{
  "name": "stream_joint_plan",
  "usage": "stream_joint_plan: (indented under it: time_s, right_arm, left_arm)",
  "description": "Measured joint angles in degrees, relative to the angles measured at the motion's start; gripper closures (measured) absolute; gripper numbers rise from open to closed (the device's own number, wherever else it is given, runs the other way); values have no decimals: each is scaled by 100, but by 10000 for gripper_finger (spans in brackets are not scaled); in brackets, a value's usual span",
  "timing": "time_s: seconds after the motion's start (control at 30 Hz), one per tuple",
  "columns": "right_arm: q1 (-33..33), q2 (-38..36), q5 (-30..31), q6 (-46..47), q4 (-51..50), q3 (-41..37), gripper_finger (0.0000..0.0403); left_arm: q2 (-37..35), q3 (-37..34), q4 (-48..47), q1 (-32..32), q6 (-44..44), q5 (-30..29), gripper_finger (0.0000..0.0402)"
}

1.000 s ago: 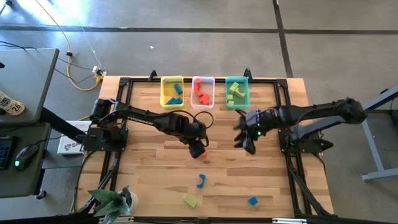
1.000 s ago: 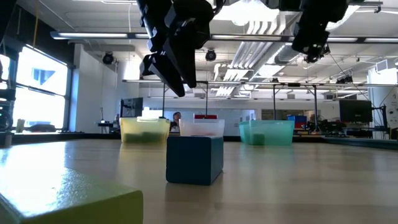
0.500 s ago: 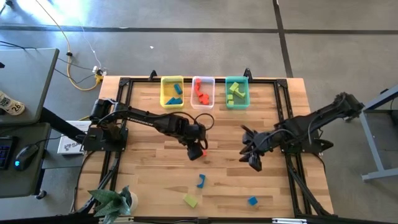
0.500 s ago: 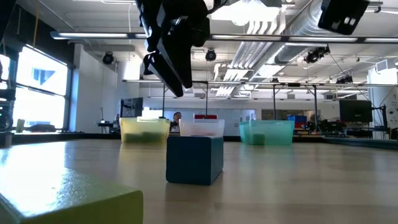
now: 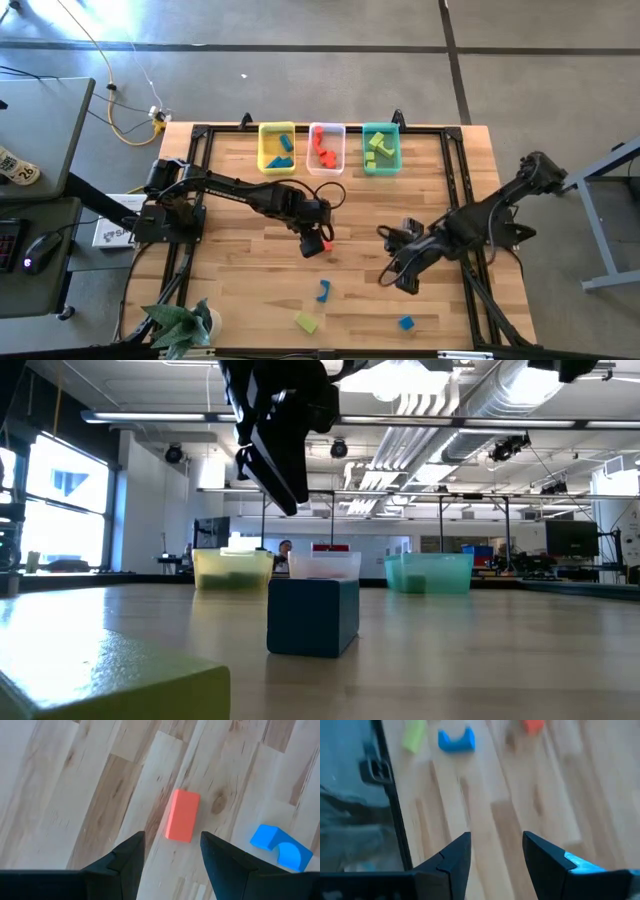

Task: Sort & place blocks by color
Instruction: Put the blue block into the yellow bin

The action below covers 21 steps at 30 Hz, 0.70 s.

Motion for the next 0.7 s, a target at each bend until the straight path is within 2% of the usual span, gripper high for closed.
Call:
stream_joint_plan:
  time_s: [0.27, 0.37, 0.5, 0.7]
  right_arm:
    - [309, 950, -1286, 340, -1067, 385, 237]
    - [466, 1250, -1722, 345, -1157, 389, 237]
    - [766, 1598, -1807, 225, -1110, 387, 237]
    - [1298, 1924, -1544, -53, -1075, 387, 237]
  left_arm:
    - [2, 0, 2, -2, 94, -2, 220]
    - [2, 0, 4, -4, 93, -2, 220]
    - [2, 0, 9, -4, 89, -2, 220]
    - [2, 0, 9, -4, 82, -2, 220]
